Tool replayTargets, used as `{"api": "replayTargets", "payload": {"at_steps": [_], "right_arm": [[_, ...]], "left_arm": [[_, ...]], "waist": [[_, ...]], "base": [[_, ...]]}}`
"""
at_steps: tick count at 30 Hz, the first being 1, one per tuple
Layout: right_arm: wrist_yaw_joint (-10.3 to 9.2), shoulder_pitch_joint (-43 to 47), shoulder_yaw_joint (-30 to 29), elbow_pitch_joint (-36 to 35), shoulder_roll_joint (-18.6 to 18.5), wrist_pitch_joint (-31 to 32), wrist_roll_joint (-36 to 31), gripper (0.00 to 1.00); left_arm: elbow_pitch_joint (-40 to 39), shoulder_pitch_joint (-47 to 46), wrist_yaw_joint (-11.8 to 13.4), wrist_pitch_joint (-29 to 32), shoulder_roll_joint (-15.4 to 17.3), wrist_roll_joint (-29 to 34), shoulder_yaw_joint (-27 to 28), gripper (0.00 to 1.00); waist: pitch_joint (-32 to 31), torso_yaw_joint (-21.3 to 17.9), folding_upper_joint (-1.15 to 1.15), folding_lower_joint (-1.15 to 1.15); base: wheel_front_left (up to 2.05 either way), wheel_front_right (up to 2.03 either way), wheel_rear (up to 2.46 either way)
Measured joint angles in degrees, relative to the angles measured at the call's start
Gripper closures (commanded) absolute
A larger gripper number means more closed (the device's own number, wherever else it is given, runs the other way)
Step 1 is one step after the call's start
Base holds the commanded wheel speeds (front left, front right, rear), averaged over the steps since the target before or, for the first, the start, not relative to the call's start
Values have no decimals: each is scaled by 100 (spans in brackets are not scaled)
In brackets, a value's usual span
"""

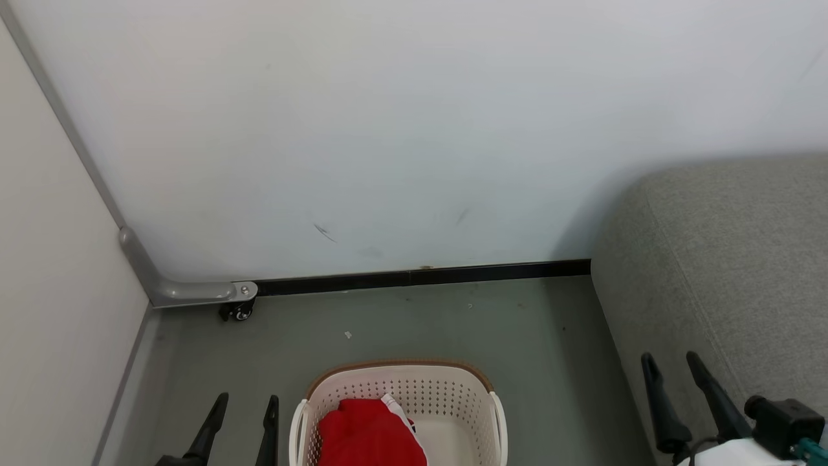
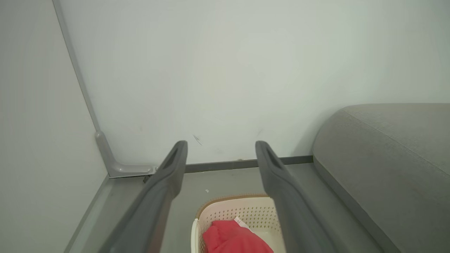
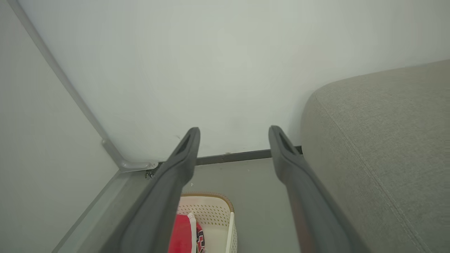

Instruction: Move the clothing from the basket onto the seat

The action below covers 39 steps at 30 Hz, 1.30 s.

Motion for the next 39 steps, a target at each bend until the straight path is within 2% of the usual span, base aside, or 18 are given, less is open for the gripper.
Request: {"api": "replayTargets", "payload": {"at_steps": [7,11,39], "right_arm": [[0,-1,24,194,-3,0,-153,0],[0,-1,109,289,-2,0,-410,0],[0,-28,98,435,-2,0,-414,0]], "left_arm": [[178,-6,182,0,3,517,-77,0],[243,-6,225,0,3,522,-119,0],[531,-6,385,1,5,506,-319,0]], "waist": [[-16,-4,0,0],[-24,-8,0,0],[-74,18,0,-1]], "base": [[0,0,0],[0,0,0],[0,0,0]]}}
